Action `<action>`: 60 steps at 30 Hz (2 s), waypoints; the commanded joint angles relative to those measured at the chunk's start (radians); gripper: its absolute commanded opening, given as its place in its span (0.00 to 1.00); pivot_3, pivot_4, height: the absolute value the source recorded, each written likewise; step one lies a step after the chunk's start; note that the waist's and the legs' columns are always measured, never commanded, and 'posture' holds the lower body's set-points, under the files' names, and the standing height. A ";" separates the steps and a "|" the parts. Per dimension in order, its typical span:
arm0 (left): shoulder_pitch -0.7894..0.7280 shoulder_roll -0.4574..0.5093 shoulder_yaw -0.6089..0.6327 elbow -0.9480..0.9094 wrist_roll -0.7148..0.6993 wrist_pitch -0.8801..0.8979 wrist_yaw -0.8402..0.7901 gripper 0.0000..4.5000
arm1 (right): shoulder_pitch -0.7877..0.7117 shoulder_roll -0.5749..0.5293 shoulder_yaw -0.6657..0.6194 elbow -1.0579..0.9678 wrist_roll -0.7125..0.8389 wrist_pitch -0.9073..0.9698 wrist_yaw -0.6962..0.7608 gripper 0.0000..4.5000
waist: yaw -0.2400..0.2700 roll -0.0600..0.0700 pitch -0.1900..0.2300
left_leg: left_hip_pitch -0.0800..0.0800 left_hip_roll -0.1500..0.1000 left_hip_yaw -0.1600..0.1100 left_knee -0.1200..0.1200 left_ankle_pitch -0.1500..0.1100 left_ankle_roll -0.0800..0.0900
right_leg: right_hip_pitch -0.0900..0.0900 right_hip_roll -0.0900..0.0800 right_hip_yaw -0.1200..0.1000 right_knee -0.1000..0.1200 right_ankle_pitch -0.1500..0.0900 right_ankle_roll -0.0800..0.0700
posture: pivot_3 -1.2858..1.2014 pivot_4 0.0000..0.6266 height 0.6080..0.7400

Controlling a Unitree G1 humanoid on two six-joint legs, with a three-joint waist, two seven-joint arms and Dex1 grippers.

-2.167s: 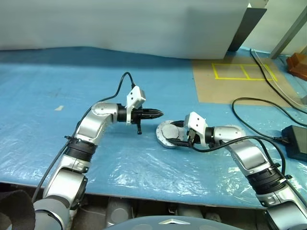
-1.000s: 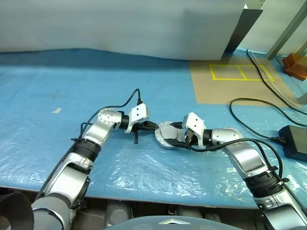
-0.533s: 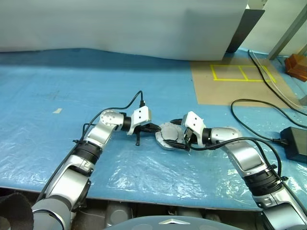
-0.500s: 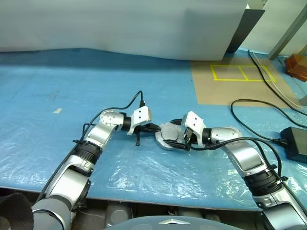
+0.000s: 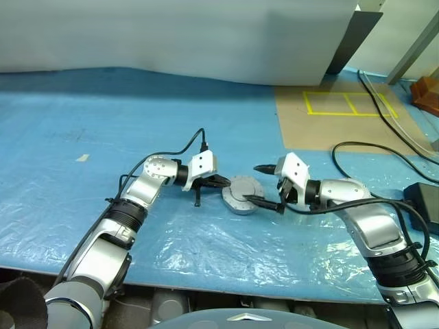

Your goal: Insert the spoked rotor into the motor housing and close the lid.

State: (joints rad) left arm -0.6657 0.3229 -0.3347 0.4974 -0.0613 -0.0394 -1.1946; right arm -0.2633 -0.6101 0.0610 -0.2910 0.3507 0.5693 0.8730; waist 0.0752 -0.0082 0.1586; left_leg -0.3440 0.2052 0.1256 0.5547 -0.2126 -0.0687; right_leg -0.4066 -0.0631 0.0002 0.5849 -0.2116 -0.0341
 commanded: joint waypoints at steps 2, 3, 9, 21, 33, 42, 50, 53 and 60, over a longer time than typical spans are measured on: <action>0.025 0.008 -0.036 0.034 0.048 0.011 -0.001 0.00 | -0.035 0.051 -0.248 0.053 0.271 0.392 -0.122 0.99 | 0.002 0.000 0.000 | 0.000 0.000 0.000 0.000 0.000 0.000 | 0.000 0.000 0.000 0.000 0.000 0.000 | 0.52 0.24 1.00; 0.027 0.009 -0.036 0.032 0.048 0.010 -0.001 0.00 | -0.022 0.055 -0.288 0.065 0.323 0.477 -0.135 0.99 | 0.005 0.000 0.000 | 0.000 -0.001 0.000 0.000 0.000 0.000 | 0.000 0.000 0.000 0.000 0.000 0.000 | 0.52 0.24 1.00; 0.038 0.012 -0.029 0.011 0.029 0.030 -0.010 0.00 | 0.033 0.090 -0.372 0.059 0.434 0.695 -0.225 0.99 | 0.008 0.003 0.000 | 0.000 0.000 0.000 -0.003 0.000 -0.001 | 0.000 0.001 0.000 -0.002 0.000 0.000 | 0.52 0.24 1.00; 0.033 0.015 -0.023 0.003 0.030 0.039 -0.016 0.00 | 0.084 0.167 -0.281 0.003 0.407 0.631 -0.291 0.99 | 0.019 0.006 0.000 | 0.000 0.000 0.000 -0.004 0.000 -0.001 | 0.000 0.000 -0.001 -0.002 -0.001 0.001 | 0.52 0.24 1.00; 0.041 0.018 -0.026 -0.001 0.038 0.036 -0.015 0.00 | 0.041 0.241 -0.344 0.022 0.493 0.630 -0.325 0.55 | 0.022 0.007 0.000 | 0.000 -0.001 0.000 -0.004 0.000 -0.001 | 0.000 -0.001 -0.001 -0.001 -0.001 0.001 | 0.52 0.24 1.00; 0.035 0.017 -0.023 0.006 0.043 0.033 -0.019 0.00 | 0.076 0.268 -0.276 -0.021 0.507 0.643 -0.343 0.30 | 0.022 0.007 0.000 | 0.001 -0.006 0.002 -0.004 0.001 -0.001 | 0.002 -0.010 -0.003 -0.001 -0.001 0.002 | 0.52 0.24 1.00; 0.038 0.010 0.016 -0.035 -0.015 0.066 -0.035 0.00 | 0.086 0.260 -0.264 0.004 0.491 0.630 -0.348 0.30 | 0.020 0.008 -0.001 | 0.001 -0.006 0.002 -0.004 0.001 -0.001 | 0.002 -0.010 -0.005 -0.001 -0.002 0.003 | 0.52 0.24 1.00; 0.009 -0.026 0.128 -0.169 -0.217 0.276 -0.058 0.00 | 0.081 0.260 -0.265 0.037 0.466 0.618 -0.367 0.30 | 0.019 0.008 -0.001 | 0.000 -0.006 0.002 -0.004 0.001 -0.001 | 0.002 -0.010 -0.005 0.000 -0.002 0.003 | 0.52 0.24 1.00; -0.028 0.012 0.190 -0.329 -0.362 0.496 -0.071 0.00 | 0.078 0.267 -0.216 0.111 0.424 0.582 -0.385 0.30 | -0.011 0.008 -0.001 | -0.002 -0.002 0.001 -0.005 0.001 -0.001 | -0.002 -0.006 -0.008 0.002 -0.004 0.000 | 0.52 0.24 1.00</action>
State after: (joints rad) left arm -0.6895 0.3197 -0.1678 0.2026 -0.3916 0.4310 -1.2606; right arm -0.2029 -0.3486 -0.2041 -0.2183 0.8187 1.1375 0.5248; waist 0.0646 -0.0001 0.1579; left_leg -0.3454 0.2038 0.1268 0.5491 -0.2115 -0.0701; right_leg -0.4091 -0.0685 -0.0075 0.5873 -0.2153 -0.0346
